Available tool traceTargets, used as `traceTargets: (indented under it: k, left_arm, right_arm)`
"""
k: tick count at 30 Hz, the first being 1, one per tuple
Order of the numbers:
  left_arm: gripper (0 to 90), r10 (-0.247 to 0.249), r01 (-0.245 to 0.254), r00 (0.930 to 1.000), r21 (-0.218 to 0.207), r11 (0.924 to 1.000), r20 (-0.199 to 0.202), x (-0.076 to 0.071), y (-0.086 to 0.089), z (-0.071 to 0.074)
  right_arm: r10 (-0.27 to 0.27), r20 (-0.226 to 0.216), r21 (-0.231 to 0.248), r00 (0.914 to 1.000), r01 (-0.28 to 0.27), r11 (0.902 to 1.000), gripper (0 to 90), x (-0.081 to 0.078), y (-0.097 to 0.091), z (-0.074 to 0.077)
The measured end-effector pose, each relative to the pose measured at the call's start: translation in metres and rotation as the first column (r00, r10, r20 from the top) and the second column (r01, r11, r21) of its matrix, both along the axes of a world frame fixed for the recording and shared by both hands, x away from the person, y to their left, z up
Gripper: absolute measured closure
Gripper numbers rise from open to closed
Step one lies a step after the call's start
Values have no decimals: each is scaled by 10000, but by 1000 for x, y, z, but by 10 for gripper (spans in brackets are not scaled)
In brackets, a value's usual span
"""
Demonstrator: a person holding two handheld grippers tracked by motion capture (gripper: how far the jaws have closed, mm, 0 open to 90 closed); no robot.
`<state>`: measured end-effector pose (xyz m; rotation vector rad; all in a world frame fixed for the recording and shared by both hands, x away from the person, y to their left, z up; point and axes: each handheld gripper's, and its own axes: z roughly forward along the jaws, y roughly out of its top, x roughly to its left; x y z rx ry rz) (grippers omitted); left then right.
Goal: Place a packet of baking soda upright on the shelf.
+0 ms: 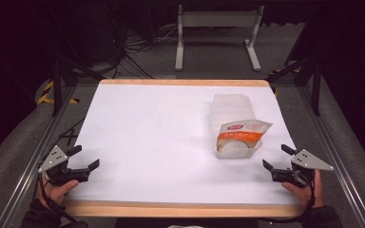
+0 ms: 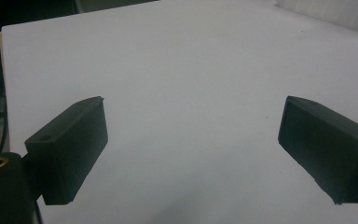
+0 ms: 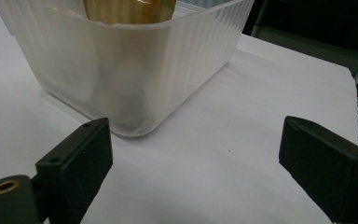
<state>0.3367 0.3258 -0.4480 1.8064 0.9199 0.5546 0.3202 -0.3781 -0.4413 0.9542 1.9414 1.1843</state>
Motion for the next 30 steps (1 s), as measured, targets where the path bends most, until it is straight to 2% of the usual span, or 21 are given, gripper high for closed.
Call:
traceTargets:
  k: [10, 15, 20, 30]
  left_arm:
    - [89, -195, 194, 9998, 221, 9996, 25, 1, -7, -1]
    - [88, -408, 404, 9991, 523, 9978, 76, 0, -11, -1]
    - [88, -460, 453, 9989, 558, 9974, 121, -1, -14, -1]
    - [86, -547, 548, 9985, 840, 9950, -35, 1, -19, -3]
  right_arm:
    - [-17, 3, -35, 10000, 17, 10000, 103, 0, 0, 0]
    - [-100, 8, -63, 9999, 100, 9999, 104, 0, 1, 0]
    - [-122, -39, -107, 9999, 122, 9999, 104, 1, 1, 0]
    - [-76, -17, -34, 10000, 76, 10000, 104, 0, 0, 0]
